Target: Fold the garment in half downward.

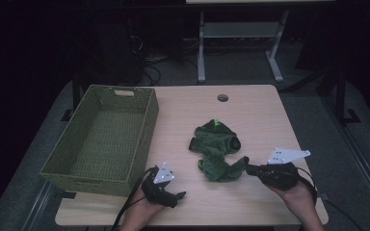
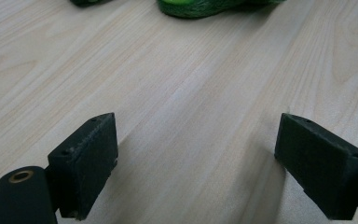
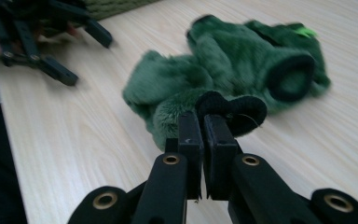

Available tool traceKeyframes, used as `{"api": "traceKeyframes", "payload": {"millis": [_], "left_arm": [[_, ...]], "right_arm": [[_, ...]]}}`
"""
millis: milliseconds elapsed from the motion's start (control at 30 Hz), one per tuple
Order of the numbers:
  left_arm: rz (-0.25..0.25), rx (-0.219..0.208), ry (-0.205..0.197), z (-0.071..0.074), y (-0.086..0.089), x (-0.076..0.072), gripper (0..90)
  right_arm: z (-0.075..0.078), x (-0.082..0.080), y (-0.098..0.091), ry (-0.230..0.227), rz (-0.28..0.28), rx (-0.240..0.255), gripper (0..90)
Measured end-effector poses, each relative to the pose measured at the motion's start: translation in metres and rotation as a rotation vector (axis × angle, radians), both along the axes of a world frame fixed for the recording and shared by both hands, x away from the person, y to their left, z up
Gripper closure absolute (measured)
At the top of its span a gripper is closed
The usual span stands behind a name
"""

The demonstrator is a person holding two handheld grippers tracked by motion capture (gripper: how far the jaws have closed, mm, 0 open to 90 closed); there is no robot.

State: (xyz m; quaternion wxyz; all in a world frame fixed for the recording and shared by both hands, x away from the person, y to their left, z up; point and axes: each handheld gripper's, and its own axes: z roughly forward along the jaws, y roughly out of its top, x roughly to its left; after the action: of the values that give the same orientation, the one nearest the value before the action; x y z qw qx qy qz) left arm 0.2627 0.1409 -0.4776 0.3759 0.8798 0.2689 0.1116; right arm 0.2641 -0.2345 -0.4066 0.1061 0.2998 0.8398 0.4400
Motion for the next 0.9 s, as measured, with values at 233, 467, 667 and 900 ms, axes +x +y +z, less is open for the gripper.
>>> {"api": "traceKeyframes", "payload": {"millis": [233,467,667,900], "left_arm": [[-0.005,0.004,-0.001,0.0,0.0,0.0,12.4],[-0.005,0.003,-0.004,0.0,0.0,0.001,12.4],[-0.008,0.007,-0.008,0.0,0.0,0.001,12.4],[-0.008,0.009,-0.009,0.0,0.0,0.001,12.4]], "right_arm": [[0.012,0.012,0.022,-0.017,0.073,-0.016,86.5],[0.015,0.026,0.048,-0.015,0.119,-0.022,86.2],[0.01,0.038,0.071,0.008,0.155,-0.03,84.7],[0.011,0.046,0.075,-0.006,0.131,0.023,80.6]]}}
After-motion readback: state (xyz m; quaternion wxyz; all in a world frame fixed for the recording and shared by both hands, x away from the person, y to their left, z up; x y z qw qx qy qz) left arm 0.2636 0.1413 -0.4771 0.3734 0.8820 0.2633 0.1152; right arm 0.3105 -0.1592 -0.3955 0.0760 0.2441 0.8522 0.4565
